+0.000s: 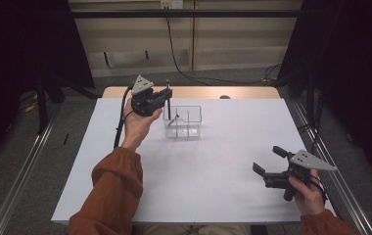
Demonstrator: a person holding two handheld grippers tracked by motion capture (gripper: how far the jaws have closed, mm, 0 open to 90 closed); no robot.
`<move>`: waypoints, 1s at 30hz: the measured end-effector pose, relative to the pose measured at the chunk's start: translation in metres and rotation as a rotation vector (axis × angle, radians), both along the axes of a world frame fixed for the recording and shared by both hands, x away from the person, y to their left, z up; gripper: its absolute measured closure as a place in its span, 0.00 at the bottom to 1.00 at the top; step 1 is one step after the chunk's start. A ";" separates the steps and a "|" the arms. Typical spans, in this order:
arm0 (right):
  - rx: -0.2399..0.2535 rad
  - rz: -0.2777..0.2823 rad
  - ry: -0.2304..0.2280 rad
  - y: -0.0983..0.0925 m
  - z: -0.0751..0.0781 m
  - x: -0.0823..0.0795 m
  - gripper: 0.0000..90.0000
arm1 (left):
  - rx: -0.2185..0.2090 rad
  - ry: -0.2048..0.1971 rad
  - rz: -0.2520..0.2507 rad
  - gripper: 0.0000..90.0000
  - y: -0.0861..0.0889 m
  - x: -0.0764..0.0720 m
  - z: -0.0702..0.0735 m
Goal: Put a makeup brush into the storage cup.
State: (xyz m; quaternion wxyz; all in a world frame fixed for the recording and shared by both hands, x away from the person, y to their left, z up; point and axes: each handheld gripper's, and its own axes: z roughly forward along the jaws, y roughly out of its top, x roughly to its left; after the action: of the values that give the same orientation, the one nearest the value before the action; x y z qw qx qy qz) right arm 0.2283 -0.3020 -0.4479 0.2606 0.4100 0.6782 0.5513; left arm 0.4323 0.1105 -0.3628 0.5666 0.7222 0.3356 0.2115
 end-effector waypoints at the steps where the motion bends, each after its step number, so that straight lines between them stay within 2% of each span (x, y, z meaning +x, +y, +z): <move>1: -0.002 0.001 -0.001 0.000 0.000 0.000 0.00 | -0.002 0.004 0.001 0.93 0.000 0.000 -0.001; 9: 0.001 -0.001 0.003 -0.001 0.000 0.001 0.00 | 0.005 0.030 0.018 0.93 0.002 0.003 -0.016; 13: 0.000 -0.003 0.004 -0.001 0.000 0.001 0.00 | 0.011 0.039 0.035 0.93 0.003 0.003 -0.020; 24: 0.003 -0.002 0.007 -0.002 0.000 0.001 0.00 | -0.001 0.066 0.033 0.93 0.004 0.002 -0.033; 30: 0.001 -0.003 0.007 -0.002 -0.001 0.002 0.00 | -0.008 0.071 0.034 0.93 0.004 0.002 -0.035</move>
State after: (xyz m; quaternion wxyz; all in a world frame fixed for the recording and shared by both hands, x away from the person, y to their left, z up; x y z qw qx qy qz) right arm 0.2304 -0.3035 -0.4484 0.2588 0.4133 0.6782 0.5498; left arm 0.4341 0.1146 -0.3977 0.5535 0.7212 0.3687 0.1939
